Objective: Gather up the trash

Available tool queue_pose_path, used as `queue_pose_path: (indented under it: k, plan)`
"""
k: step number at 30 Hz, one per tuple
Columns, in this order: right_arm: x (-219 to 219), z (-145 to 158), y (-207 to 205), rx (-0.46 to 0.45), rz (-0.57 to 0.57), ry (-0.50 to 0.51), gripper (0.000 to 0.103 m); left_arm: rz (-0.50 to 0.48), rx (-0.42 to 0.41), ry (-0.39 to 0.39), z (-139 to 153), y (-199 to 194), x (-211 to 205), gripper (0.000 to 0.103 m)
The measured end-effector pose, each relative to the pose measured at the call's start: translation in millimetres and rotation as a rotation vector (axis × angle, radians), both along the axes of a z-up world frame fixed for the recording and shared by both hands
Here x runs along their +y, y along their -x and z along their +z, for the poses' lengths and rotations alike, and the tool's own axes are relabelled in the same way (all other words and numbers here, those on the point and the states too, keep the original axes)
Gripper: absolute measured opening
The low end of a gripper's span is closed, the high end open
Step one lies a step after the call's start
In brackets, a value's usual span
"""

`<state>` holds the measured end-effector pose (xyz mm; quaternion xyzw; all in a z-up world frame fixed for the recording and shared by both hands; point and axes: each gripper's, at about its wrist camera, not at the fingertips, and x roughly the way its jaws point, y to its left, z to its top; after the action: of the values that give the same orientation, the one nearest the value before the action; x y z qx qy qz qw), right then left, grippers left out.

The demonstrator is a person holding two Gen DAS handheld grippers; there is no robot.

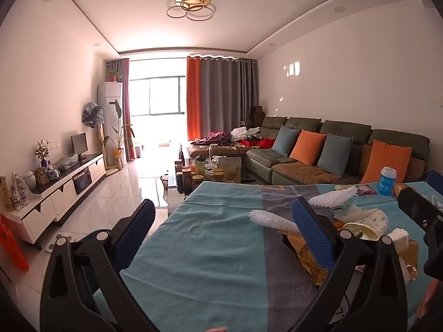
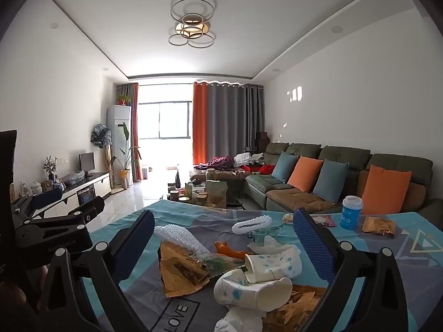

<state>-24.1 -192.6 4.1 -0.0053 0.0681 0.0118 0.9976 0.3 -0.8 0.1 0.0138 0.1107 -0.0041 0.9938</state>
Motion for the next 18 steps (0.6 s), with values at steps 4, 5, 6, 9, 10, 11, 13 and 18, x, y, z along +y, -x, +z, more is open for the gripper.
queue_pose_path:
  k: [4,5,6,9,10,11,13,18]
  plan:
    - [4,-1,2,0.004,0.002,-0.002,0.097,-0.001,-0.021,-0.021,1,3,-8,0.097]
    - [2,0,2,0.005,-0.002,-0.015,0.097,-0.002,-0.021,-0.019,2,2,-9,0.097]
    - [-2,1,-1,0.018,-0.008,-0.035,0.097,-0.009,-0.031,-0.014,1,4,-8,0.097]
    - [-6,3,0,0.014,-0.008,-0.039,0.097,-0.007,-0.039,-0.004,0,7,-5,0.097]
    - [-6,2,-1,0.017,-0.008,-0.038,0.097,-0.008,-0.043,-0.004,0,7,-4,0.097]
    - [-5,1,0,0.017,-0.009,-0.038,0.097,-0.007,-0.045,-0.003,1,9,-3,0.097]
    - [-6,0,-5,0.025,-0.010,-0.039,0.097,-0.011,-0.043,-0.001,1,10,-3,0.097]
    - [-8,0,-6,0.028,-0.008,-0.045,0.097,-0.010,-0.049,-0.005,0,10,-4,0.097]
